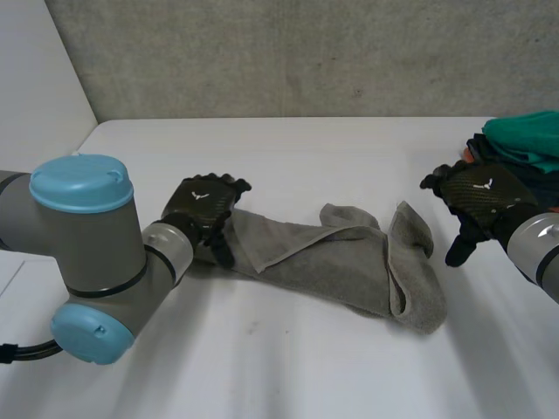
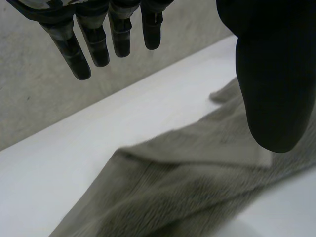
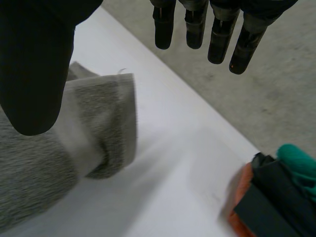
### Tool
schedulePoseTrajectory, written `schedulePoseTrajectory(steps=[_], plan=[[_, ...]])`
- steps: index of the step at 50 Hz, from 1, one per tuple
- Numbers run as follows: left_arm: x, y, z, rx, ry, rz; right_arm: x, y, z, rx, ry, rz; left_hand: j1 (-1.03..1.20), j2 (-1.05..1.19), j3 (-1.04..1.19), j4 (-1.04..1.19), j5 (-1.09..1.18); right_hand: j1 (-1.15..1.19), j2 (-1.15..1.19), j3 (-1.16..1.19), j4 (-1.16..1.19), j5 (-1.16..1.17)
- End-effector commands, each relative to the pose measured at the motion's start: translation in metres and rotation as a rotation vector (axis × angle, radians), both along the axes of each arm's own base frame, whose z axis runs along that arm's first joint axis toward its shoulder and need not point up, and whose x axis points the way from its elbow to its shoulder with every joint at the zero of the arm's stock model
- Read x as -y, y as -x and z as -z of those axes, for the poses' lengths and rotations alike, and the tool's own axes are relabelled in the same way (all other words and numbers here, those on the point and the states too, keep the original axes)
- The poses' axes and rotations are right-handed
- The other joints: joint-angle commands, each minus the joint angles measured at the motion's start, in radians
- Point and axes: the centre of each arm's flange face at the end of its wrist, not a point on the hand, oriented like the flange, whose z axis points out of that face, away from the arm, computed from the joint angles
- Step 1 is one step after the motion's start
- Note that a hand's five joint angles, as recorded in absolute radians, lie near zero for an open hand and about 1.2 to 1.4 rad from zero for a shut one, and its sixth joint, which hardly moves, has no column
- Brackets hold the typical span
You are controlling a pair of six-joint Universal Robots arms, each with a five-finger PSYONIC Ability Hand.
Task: Fold the laundry.
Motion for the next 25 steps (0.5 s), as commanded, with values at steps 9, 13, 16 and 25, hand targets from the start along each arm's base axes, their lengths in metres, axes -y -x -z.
schedulePoseTrajectory(steps=[9,13,16,25], plan=[[-0.002,0.015,0.006,0.016,0.029,0.045,-0.015,-0.005,0.004,-0.290,0.021,-0.151,0.176,0.144,0.155,0.162,0.145,-0.031,-0.049,-0.040,-0.063,-0.064],[-0.005,0.039,0.017,0.005,0.022,0.094,-0.020,-0.018,0.006,-0.374,0.121,-0.245,0.203,0.171,0.181,0.188,0.172,-0.031,-0.049,-0.040,-0.063,-0.064],[-0.002,0.055,0.022,-0.003,0.028,0.119,-0.020,-0.027,0.009,-0.411,0.174,-0.290,0.206,0.174,0.184,0.191,0.175,-0.031,-0.049,-0.040,-0.063,-0.064],[0.020,0.080,0.049,0.004,0.033,0.132,-0.010,-0.042,0.032,-0.465,0.206,-0.351,0.314,0.282,0.293,0.300,0.283,-0.031,-0.049,-0.040,-0.063,-0.064]])
